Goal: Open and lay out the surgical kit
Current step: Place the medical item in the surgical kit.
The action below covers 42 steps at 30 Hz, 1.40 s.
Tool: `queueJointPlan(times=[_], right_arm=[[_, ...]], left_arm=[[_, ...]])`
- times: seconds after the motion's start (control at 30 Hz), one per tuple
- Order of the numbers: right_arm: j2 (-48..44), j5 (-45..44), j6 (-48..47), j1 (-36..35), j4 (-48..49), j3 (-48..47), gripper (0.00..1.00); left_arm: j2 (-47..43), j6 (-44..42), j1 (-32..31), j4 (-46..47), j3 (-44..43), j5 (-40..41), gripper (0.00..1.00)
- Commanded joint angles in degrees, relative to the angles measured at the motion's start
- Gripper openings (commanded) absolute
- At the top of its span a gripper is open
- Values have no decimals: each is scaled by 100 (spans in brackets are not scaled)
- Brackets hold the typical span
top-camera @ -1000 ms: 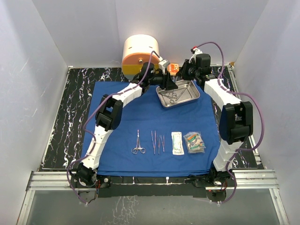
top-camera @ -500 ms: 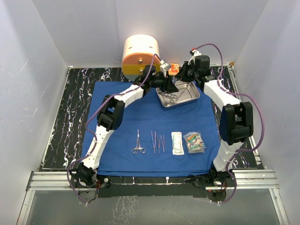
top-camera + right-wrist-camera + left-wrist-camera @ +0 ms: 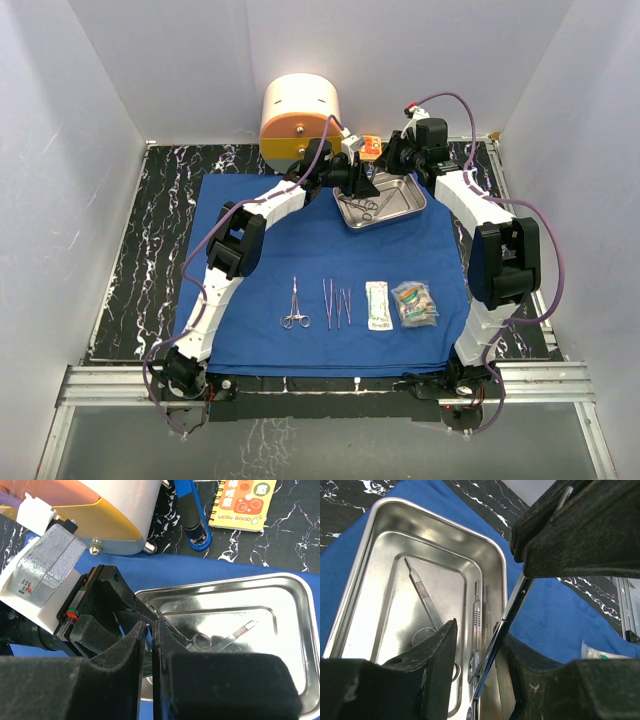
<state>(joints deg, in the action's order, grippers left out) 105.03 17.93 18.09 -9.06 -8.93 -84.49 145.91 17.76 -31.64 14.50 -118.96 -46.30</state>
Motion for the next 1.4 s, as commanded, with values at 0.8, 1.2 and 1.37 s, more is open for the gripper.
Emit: queueJointPlan(times=[0.8, 1.2, 1.37], right_arm=[[-211, -191, -278, -69, 181, 55, 0], [-238, 122, -623, -61, -473, -601, 18], [-491, 438, -765, -60, -741, -800, 53]], left_arm=[[-569, -36, 0, 28, 12, -80, 24], [-1238, 468, 15, 51, 341, 81, 0], [-1984, 717, 101, -100, 978, 178, 0]])
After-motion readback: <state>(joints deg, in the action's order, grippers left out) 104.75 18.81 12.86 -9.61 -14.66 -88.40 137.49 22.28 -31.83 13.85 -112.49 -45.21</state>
